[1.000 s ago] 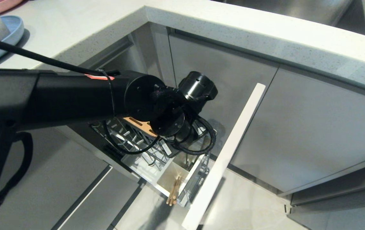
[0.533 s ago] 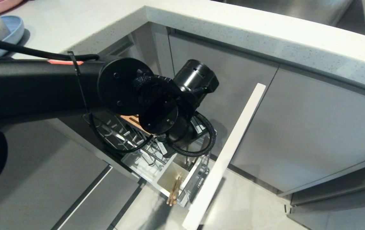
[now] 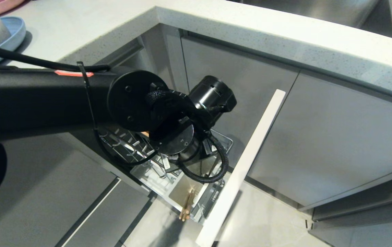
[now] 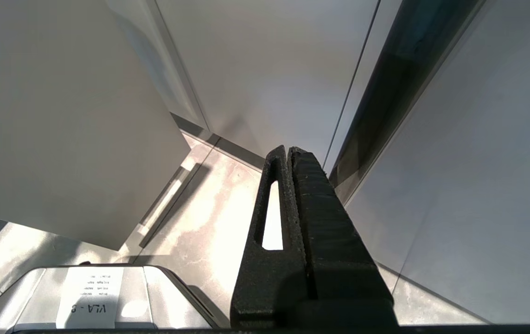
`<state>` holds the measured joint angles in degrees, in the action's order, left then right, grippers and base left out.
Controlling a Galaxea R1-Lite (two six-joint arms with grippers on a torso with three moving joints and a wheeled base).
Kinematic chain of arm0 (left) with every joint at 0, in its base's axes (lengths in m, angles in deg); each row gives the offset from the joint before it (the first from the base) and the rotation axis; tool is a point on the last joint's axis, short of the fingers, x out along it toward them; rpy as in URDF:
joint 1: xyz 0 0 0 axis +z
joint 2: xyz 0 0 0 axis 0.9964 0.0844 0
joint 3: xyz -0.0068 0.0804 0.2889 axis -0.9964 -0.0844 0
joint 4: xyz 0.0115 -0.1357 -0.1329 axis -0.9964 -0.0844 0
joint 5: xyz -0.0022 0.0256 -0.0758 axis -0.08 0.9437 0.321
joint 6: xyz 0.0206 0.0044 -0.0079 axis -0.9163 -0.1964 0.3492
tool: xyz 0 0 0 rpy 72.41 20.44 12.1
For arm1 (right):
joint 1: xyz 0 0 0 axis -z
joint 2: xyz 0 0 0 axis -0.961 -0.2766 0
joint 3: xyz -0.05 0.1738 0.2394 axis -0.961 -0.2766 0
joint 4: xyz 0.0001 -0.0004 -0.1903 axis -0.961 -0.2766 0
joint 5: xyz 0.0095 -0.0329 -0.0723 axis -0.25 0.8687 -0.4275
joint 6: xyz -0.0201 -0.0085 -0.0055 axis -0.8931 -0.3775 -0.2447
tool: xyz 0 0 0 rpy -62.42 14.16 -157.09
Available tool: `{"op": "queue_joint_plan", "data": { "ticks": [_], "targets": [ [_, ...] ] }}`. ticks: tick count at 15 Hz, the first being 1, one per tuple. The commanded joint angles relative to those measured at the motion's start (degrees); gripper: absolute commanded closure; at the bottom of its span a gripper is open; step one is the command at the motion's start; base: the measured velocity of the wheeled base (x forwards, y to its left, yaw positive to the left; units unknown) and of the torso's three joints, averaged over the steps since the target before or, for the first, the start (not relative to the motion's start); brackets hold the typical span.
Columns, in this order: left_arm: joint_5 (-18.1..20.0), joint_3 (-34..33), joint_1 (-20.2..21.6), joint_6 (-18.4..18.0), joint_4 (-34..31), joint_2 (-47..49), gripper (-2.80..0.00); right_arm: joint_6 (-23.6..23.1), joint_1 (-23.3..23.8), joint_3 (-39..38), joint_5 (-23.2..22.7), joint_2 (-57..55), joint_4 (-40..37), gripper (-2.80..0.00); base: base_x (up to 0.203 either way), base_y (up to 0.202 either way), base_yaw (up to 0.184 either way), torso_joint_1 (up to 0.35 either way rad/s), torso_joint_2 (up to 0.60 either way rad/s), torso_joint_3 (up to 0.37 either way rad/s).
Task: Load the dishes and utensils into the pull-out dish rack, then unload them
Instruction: Take the spoon out of the cupboard
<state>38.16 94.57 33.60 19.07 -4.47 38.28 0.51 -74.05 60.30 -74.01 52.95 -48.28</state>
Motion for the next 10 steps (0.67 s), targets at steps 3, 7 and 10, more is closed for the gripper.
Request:
{"op": "queue_joint_plan", "data": {
  "ticks": [3, 7, 10],
  "targets": [
    [-3.0, -3.5, 0.0, -2.6, 4.0, 1.3, -2.8, 0.0, 0.0, -0.1, 0.0, 0.2, 0.0, 0.0, 0.0, 0.0, 0.0, 0.0, 0.0, 0.0],
    [-6.6, -8.0, 0.2, -5.7, 12.9, 1.8, -2.8, 0.0, 0.0, -0.1, 0.0, 0.2, 0.1, 0.0, 0.0, 0.0, 0.0, 0.0, 0.0, 0.0],
    [-9.8, -8.6, 0.1, -5.7, 15.4, 1.8, -2.8, 0.0, 0.0, -0.1, 0.0, 0.2, 0.1, 0.0, 0.0, 0.0, 0.0, 0.0, 0.0, 0.0]
  ]
}}
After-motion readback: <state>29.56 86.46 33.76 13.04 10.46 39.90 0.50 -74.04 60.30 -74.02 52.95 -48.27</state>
